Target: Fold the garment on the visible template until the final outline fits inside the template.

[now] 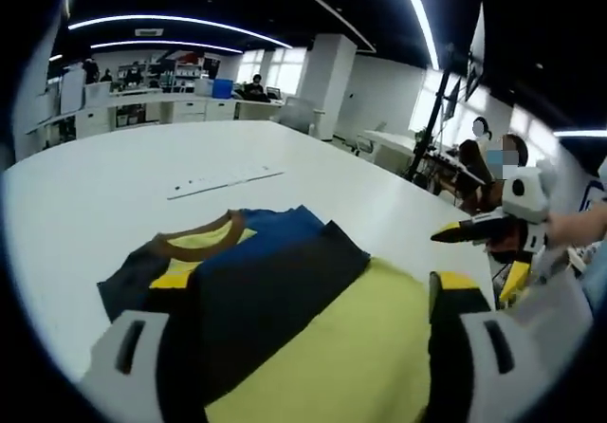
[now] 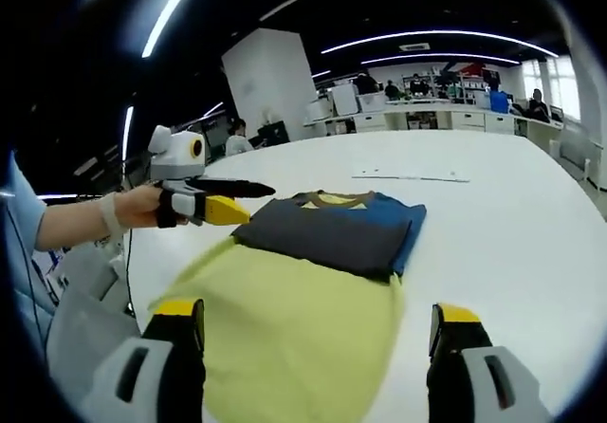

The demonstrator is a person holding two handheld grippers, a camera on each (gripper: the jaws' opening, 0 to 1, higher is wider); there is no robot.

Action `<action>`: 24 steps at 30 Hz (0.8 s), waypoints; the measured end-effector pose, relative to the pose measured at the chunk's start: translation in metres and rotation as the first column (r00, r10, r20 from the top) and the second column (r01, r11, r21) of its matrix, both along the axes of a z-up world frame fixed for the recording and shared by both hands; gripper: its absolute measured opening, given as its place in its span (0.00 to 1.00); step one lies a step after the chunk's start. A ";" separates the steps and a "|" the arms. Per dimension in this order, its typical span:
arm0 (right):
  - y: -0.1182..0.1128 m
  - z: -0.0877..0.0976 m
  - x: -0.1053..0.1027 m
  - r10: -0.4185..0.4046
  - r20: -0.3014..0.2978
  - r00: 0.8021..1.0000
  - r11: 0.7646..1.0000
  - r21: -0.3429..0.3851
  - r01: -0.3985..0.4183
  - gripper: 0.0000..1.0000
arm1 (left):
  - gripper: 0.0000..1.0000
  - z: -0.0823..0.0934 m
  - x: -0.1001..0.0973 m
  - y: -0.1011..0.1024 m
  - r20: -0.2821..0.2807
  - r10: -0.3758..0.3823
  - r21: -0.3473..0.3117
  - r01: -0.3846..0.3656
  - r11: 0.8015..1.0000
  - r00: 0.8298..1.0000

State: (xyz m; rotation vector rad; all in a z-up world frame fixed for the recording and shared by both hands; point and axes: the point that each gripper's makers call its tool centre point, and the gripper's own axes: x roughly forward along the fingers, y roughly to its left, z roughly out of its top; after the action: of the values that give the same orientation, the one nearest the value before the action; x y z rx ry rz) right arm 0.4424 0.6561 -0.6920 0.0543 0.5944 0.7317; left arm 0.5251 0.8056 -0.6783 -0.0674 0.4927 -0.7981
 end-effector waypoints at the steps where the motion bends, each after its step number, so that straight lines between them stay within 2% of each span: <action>1: 0.000 0.000 0.000 0.005 0.003 1.000 1.000 -0.004 -0.005 1.00 | 0.97 0.000 -0.003 0.005 -0.001 0.008 0.002 -0.008 1.000 1.000; 7: -0.002 0.002 -0.004 0.015 0.011 1.000 1.000 -0.022 -0.014 1.00 | 0.96 -0.009 -0.029 0.044 -0.017 0.050 0.039 -0.049 0.998 0.999; 11: -0.005 0.004 -0.008 0.011 0.013 1.000 1.000 -0.021 -0.011 1.00 | 0.94 -0.014 -0.049 0.063 -0.036 0.076 0.038 -0.074 0.997 0.996; 13: -0.008 0.003 -0.010 0.007 0.013 1.000 1.000 -0.026 -0.007 1.00 | 0.94 -0.018 -0.057 0.072 -0.034 0.075 0.070 -0.073 0.995 0.997; 15: -0.009 0.004 -0.012 0.003 0.009 1.000 1.000 -0.022 -0.003 1.00 | 0.94 -0.020 -0.064 0.079 -0.042 0.084 0.085 -0.080 0.993 0.996; 19: -0.012 0.007 -0.013 0.001 0.019 1.000 1.000 -0.028 -0.001 1.00 | 0.93 -0.018 -0.074 0.091 -0.050 0.110 0.067 -0.106 0.992 0.993; 24: -0.015 0.006 -0.015 -0.007 0.018 1.000 1.000 -0.024 0.007 1.00 | 0.93 -0.022 -0.085 0.099 -0.066 0.115 0.078 -0.109 0.991 0.991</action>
State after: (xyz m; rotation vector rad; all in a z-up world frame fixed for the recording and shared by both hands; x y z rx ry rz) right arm 0.4274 0.6407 -0.6856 0.0272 0.5857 0.7176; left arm 0.4406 0.9047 -0.6999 -0.0541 0.5802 -0.6683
